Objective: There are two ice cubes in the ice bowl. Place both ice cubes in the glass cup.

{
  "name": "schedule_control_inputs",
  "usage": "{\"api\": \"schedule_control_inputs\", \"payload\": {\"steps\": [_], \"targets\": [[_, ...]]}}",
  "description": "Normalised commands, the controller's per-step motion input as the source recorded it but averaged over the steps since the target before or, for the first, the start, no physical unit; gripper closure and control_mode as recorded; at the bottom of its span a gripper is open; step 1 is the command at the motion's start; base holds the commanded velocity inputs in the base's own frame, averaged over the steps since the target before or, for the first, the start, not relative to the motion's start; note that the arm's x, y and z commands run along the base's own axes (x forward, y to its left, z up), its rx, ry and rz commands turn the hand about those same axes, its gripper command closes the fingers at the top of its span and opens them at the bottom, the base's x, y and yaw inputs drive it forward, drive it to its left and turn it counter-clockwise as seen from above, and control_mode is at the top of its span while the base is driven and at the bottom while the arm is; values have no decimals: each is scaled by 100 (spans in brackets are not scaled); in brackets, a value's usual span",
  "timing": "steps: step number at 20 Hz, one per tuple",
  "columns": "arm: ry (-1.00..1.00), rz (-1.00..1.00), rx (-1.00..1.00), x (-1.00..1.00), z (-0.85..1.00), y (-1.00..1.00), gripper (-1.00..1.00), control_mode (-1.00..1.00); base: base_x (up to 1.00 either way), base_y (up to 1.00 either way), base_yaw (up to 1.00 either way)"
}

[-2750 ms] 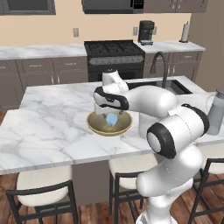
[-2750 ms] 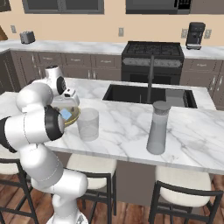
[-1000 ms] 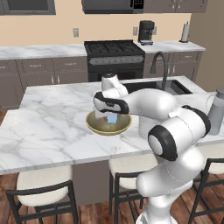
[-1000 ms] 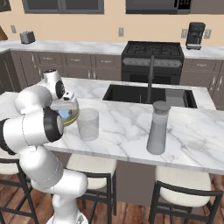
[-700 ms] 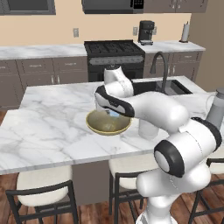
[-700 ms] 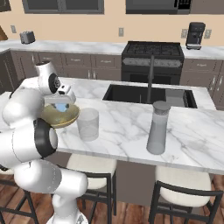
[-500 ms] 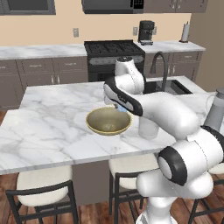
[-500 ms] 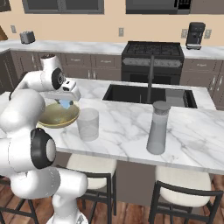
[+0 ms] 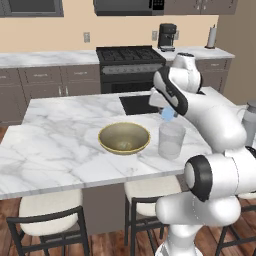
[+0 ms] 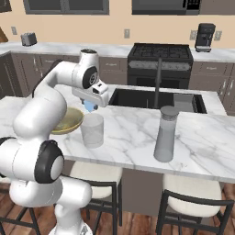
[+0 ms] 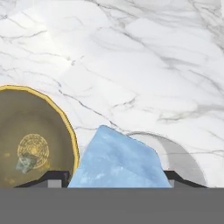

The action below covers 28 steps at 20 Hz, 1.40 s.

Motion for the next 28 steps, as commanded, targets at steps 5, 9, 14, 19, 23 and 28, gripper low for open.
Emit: {"api": "schedule_control_inputs", "payload": {"steps": [5, 9, 14, 19, 23, 28], "targets": [[0, -1, -4, 0, -16, -5, 100, -100, 0, 0, 0], [-2, 0, -9, 0, -29, -2, 100, -100, 0, 0, 0], [-9, 0, -5, 0, -19, 0, 100, -100, 0, 0, 0], [0, 0, 0, 2, -11, 0, 100, -100, 0, 0, 0], [0, 0, 0, 23, -8, 0, 100, -100, 0, 0, 0], [0, 0, 0, 2, -10, -2, 100, -100, 0, 0, 0]]}}
